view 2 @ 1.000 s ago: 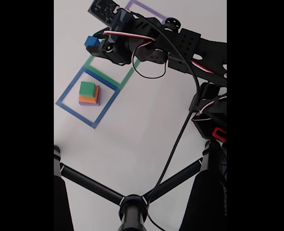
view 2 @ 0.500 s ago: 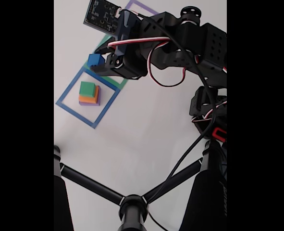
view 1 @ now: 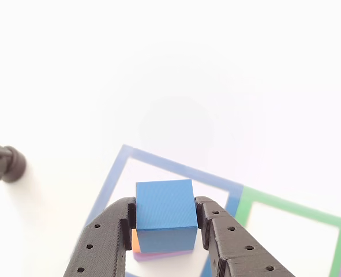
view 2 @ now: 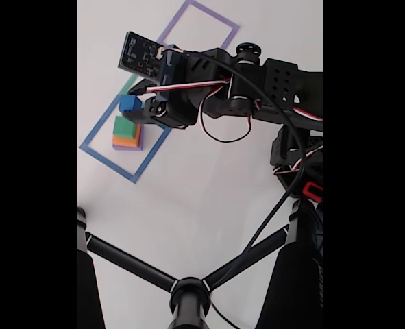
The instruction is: Tower of hanoi
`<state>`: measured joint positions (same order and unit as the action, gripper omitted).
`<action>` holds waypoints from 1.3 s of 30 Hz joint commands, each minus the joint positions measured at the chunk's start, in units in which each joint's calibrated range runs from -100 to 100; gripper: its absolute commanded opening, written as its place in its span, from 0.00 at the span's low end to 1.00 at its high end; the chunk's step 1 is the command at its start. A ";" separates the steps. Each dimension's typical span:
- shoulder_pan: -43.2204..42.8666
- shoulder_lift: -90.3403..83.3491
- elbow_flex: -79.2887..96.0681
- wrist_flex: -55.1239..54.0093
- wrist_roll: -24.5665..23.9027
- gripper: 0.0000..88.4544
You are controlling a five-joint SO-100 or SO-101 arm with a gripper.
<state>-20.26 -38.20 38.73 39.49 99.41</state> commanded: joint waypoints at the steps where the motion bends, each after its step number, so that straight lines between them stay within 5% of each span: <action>1: -0.45 -1.24 6.54 -12.28 0.59 0.02; 20: -0.35 12.97 29.18 -57.06 0.59 0.02; 39: -0.45 16.93 31.18 -62.73 0.59 0.02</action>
<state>-20.18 -21.15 69.97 -21.67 99.41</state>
